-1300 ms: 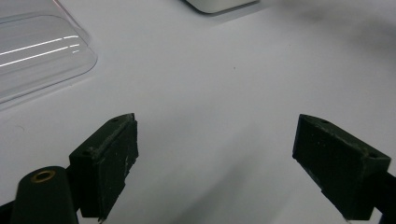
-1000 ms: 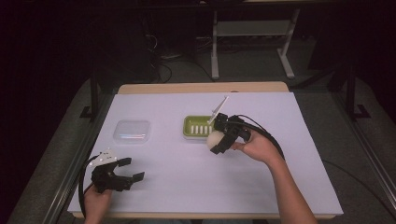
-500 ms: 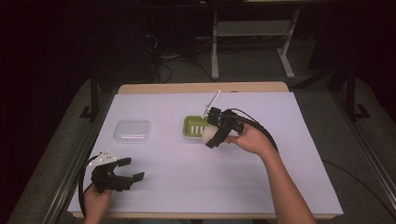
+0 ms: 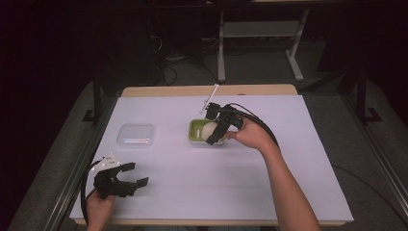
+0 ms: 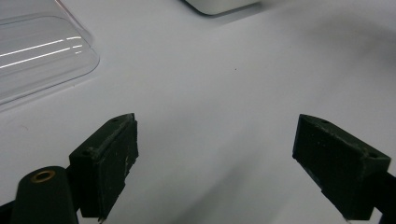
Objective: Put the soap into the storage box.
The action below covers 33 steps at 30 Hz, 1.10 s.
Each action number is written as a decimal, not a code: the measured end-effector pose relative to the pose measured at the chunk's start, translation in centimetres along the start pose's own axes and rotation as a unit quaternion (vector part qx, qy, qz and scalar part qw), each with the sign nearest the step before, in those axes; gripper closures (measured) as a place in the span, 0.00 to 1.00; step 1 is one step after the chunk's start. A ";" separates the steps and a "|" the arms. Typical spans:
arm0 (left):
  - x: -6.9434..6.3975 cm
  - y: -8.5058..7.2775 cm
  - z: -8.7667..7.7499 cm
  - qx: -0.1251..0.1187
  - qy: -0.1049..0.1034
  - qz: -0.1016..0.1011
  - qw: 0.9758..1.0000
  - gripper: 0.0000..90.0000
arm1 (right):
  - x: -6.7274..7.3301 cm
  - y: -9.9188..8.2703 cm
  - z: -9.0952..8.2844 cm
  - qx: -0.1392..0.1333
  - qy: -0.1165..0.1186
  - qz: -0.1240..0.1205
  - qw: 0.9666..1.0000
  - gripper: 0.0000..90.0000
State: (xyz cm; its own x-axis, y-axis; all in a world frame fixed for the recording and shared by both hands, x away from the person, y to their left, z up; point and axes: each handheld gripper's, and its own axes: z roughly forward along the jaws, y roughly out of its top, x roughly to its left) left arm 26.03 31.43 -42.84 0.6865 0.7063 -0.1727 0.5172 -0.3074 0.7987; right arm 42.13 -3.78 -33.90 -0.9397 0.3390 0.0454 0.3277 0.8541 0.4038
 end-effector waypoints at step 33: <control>0.1 0.0 0.0 -0.002 -0.002 -0.006 1.000 0.15 | -3.3 3.0 2.1 0.003 -0.004 0.026 1.000 0.26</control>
State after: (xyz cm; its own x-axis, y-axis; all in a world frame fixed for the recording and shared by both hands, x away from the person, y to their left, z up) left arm 26.05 31.49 -42.89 0.6820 0.7079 -0.1839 0.5231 -0.2963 0.7991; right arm 46.38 -1.56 -34.73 -0.9203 0.3868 0.0585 0.3771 0.8375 0.3956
